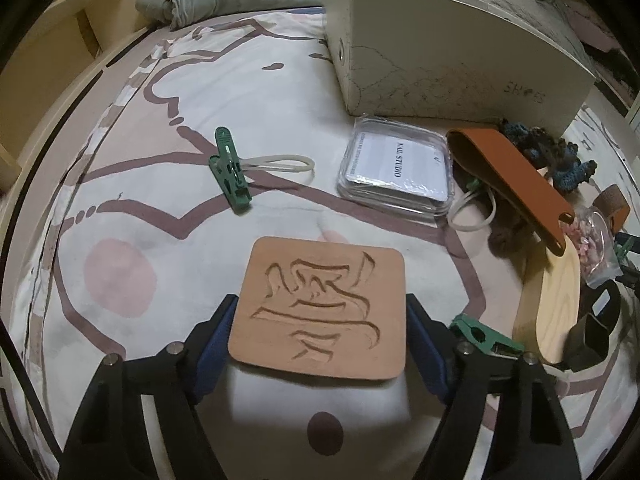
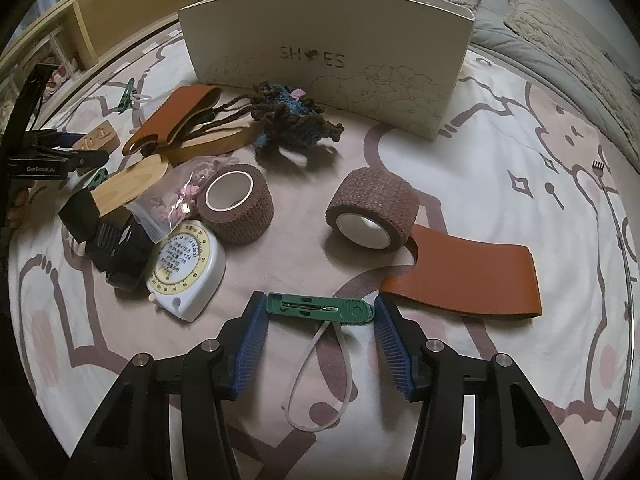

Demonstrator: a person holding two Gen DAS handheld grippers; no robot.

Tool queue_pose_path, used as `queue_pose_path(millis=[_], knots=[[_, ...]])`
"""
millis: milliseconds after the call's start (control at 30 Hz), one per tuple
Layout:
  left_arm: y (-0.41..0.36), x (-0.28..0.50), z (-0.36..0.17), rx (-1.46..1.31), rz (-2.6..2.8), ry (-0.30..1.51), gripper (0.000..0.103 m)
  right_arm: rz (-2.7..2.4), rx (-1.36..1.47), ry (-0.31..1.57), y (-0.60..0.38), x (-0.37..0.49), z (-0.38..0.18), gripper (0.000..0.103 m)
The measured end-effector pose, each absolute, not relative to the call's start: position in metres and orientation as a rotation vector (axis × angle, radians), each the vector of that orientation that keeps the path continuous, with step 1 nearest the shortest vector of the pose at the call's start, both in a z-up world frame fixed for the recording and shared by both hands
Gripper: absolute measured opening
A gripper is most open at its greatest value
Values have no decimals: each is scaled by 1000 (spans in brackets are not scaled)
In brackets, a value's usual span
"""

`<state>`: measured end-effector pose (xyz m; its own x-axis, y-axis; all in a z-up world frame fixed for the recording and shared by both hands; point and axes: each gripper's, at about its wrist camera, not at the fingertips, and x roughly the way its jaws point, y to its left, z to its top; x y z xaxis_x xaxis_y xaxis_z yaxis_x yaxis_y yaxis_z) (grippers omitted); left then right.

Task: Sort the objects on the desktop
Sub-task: 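Close the left gripper on the carved wooden plaque and lift it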

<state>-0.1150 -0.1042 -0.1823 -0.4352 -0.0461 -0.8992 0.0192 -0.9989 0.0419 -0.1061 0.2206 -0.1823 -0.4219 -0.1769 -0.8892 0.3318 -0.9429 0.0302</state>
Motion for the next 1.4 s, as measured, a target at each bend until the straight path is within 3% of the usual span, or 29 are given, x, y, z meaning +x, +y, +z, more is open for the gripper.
queue_pose_path(millis=[1400], knots=[[-75,-134,-120,1475,-2766,-5,77,-2536,1313,63,218,-134,-118,55]])
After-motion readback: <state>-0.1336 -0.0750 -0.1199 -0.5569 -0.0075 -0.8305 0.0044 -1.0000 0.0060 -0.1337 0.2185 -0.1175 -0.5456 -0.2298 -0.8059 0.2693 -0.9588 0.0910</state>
